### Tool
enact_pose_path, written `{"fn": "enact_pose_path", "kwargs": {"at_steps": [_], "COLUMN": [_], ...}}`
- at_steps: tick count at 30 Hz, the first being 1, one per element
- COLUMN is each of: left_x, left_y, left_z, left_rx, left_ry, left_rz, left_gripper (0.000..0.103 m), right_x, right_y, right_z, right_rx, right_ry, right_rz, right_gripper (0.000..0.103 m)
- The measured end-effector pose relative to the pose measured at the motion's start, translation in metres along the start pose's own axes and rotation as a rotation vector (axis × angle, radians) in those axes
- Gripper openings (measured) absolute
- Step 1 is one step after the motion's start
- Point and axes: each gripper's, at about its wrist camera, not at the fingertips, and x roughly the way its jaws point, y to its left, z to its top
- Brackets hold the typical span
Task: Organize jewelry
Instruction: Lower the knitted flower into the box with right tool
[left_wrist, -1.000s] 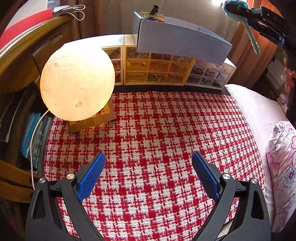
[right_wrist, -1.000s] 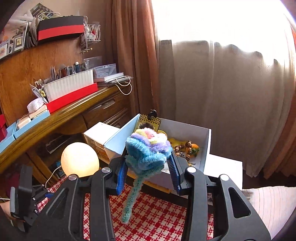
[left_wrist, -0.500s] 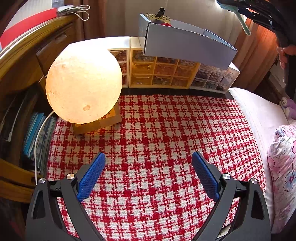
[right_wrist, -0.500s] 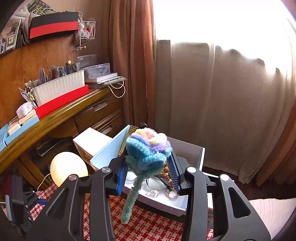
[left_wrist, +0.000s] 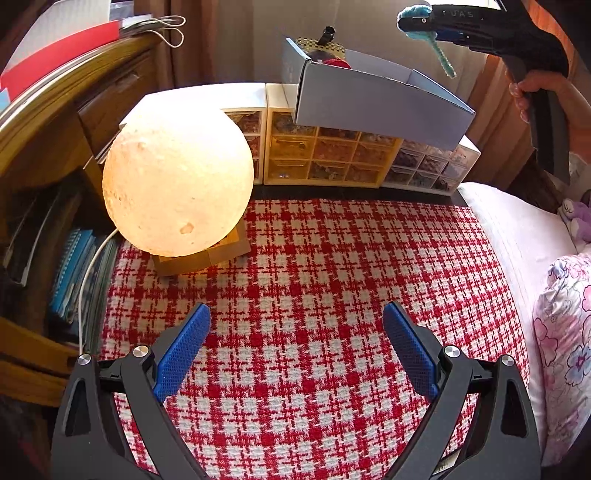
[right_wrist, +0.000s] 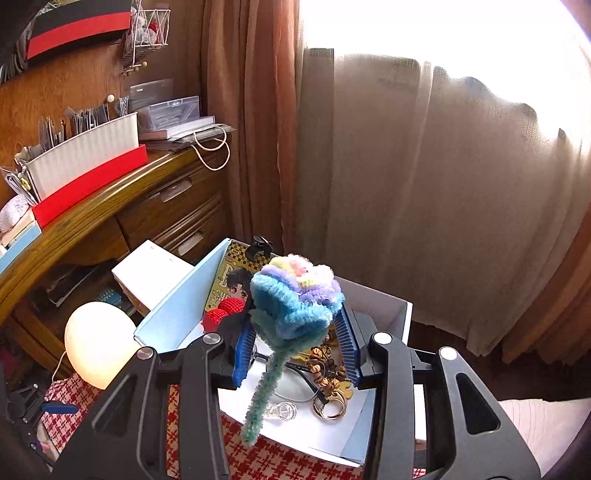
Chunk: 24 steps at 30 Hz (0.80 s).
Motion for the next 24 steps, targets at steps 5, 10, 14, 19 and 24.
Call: {"fn": "enact_pose_path", "kwargs": {"at_steps": [5, 10, 14, 19, 24], "left_x": [-0.001, -0.002, -0.003, -0.002, -0.002], "left_y": [0.003, 0.005, 0.006, 0.007, 0.006], "left_z": [0.0, 0.0, 0.0, 0.0, 0.0], "left_rx": [-0.007, -0.011, -0.017, -0.016, -0.014], "left_ry": [0.003, 0.003, 0.0, 0.003, 0.005], "left_rz": [0.005, 0.01, 0.009, 0.01, 0.008], "left_gripper": [0.094, 0.094, 0.094, 0.094, 0.094], "right_x": [0.024, 0.039, 0.05, 0.061, 0.067], "right_y": [-0.005, -0.01, -0.011, -0.008, -0.003], "right_z": [-0.004, -0.007, -0.009, -0.012, -0.013], "right_rx": [0.044, 0.069, 0.054, 0.019, 0.002], "right_ry": [0.051, 0.083, 0.115, 0.144, 0.157], "right_rz": [0.008, 0.004, -0.017, -0.048, -0.051], "right_gripper": [0.039, 0.039, 0.039, 0.039, 0.039]}}
